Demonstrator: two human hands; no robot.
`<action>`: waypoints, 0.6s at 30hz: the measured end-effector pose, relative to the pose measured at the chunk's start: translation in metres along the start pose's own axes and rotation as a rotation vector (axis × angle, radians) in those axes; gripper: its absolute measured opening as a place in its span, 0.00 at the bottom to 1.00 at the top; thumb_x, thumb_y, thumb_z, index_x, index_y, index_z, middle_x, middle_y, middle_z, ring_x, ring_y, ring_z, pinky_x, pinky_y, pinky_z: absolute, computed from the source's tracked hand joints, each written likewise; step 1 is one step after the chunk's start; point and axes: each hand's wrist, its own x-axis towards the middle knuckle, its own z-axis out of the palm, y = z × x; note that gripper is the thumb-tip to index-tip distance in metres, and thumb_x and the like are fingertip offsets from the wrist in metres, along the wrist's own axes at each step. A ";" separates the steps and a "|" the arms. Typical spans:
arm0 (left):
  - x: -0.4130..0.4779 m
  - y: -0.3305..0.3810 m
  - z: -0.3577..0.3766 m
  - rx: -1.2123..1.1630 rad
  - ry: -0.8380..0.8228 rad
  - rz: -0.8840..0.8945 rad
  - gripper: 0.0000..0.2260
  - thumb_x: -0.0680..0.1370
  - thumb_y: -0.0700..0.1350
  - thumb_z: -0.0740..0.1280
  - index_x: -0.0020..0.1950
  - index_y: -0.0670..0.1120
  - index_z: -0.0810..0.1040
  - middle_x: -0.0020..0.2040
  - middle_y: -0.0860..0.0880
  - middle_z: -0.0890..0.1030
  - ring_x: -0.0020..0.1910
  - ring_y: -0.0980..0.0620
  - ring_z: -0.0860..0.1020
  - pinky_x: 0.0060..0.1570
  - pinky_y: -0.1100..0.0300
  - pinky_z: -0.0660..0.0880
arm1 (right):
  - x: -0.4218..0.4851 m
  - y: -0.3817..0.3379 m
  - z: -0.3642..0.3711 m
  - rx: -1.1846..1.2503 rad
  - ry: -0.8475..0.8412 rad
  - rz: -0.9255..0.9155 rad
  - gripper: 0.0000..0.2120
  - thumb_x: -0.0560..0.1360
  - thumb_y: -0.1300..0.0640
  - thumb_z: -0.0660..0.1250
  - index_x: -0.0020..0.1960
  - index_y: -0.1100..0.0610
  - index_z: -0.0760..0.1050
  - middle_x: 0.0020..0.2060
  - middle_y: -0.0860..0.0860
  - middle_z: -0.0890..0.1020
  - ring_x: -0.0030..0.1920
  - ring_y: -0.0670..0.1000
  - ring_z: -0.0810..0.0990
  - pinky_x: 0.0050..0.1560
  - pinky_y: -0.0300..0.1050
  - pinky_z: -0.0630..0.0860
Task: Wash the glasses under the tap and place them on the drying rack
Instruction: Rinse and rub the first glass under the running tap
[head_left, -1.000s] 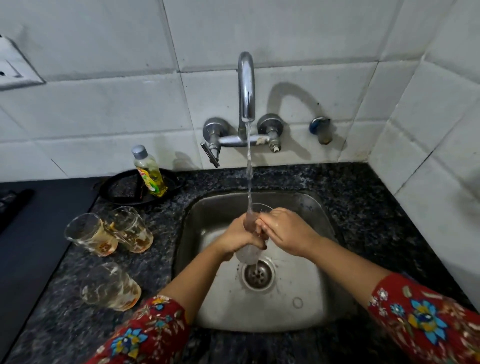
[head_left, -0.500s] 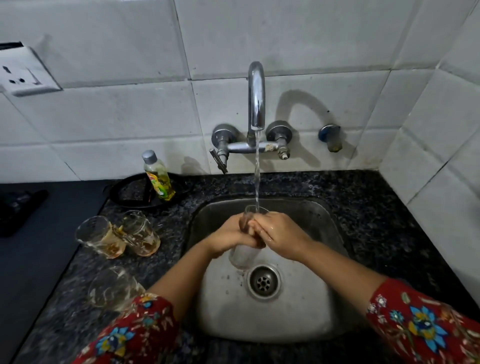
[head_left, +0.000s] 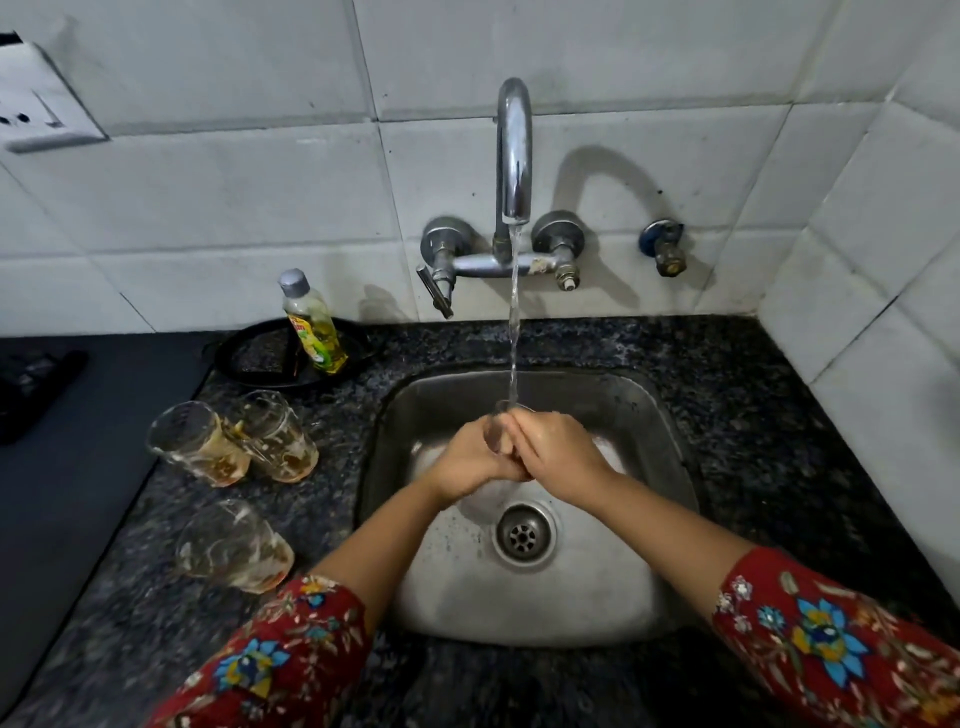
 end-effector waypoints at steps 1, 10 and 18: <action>0.001 0.000 0.009 0.150 0.136 -0.014 0.17 0.63 0.40 0.74 0.50 0.46 0.78 0.43 0.52 0.82 0.42 0.57 0.80 0.45 0.59 0.76 | 0.006 -0.002 0.004 -0.037 -0.031 0.114 0.16 0.81 0.51 0.53 0.45 0.56 0.76 0.41 0.56 0.83 0.42 0.59 0.81 0.43 0.51 0.75; -0.002 0.007 -0.017 -0.127 -0.231 0.065 0.14 0.66 0.28 0.72 0.48 0.41 0.78 0.43 0.46 0.82 0.44 0.52 0.81 0.48 0.60 0.77 | -0.006 0.003 -0.005 0.030 0.119 -0.176 0.20 0.79 0.50 0.51 0.40 0.60 0.75 0.32 0.55 0.80 0.32 0.56 0.77 0.35 0.41 0.66; 0.002 0.001 0.013 0.344 0.357 0.085 0.14 0.66 0.51 0.69 0.50 0.52 0.73 0.42 0.54 0.81 0.43 0.55 0.80 0.45 0.53 0.79 | 0.013 -0.018 0.003 -0.130 0.093 0.213 0.20 0.82 0.48 0.50 0.48 0.58 0.76 0.41 0.59 0.83 0.43 0.60 0.81 0.42 0.50 0.74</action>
